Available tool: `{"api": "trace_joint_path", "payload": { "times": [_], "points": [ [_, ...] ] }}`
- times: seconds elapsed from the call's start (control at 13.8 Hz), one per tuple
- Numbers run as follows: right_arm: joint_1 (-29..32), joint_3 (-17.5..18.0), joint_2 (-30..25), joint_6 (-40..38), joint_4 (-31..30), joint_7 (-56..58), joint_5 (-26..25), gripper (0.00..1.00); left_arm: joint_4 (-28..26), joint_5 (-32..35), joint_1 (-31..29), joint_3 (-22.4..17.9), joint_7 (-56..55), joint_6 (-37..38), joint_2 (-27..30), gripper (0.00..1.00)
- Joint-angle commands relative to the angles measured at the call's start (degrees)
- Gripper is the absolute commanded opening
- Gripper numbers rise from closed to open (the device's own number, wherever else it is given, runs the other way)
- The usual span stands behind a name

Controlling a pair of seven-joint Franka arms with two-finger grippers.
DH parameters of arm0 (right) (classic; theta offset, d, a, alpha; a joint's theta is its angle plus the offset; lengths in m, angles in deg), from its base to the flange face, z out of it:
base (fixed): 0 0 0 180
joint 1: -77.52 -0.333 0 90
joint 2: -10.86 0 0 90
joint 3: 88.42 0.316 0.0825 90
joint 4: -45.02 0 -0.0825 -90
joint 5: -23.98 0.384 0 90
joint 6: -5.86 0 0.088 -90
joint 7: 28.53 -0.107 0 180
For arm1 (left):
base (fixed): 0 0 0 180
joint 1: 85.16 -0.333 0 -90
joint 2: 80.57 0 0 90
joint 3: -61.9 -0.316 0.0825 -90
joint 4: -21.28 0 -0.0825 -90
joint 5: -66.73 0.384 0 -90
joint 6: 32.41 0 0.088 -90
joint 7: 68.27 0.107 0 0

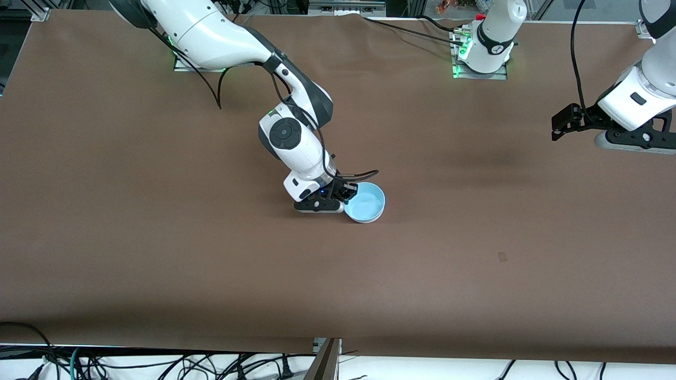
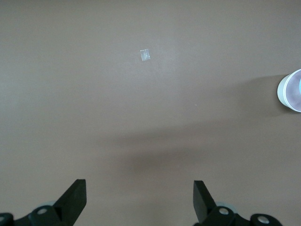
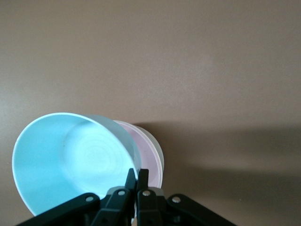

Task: Stack pink and blue bowls on white bowl
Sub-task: 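Lower the blue bowl into the pink bowl with the right gripper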

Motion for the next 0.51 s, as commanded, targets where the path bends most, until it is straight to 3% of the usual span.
{"api": "trace_joint_path", "payload": {
  "times": [0.0, 0.43],
  "points": [
    [-0.98, -0.33, 1.38, 0.42, 2.01, -1.11, -1.18, 0.00, 1.99, -0.43, -0.63, -0.03, 0.10, 1.54, -0.99, 1.00],
    [-1.69, -0.76, 1.82, 0.43, 2.01, -0.94, -1.27, 0.00, 1.99, -0.43, -0.71, -0.02, 0.19, 1.72, -0.90, 1.00]
  ]
}}
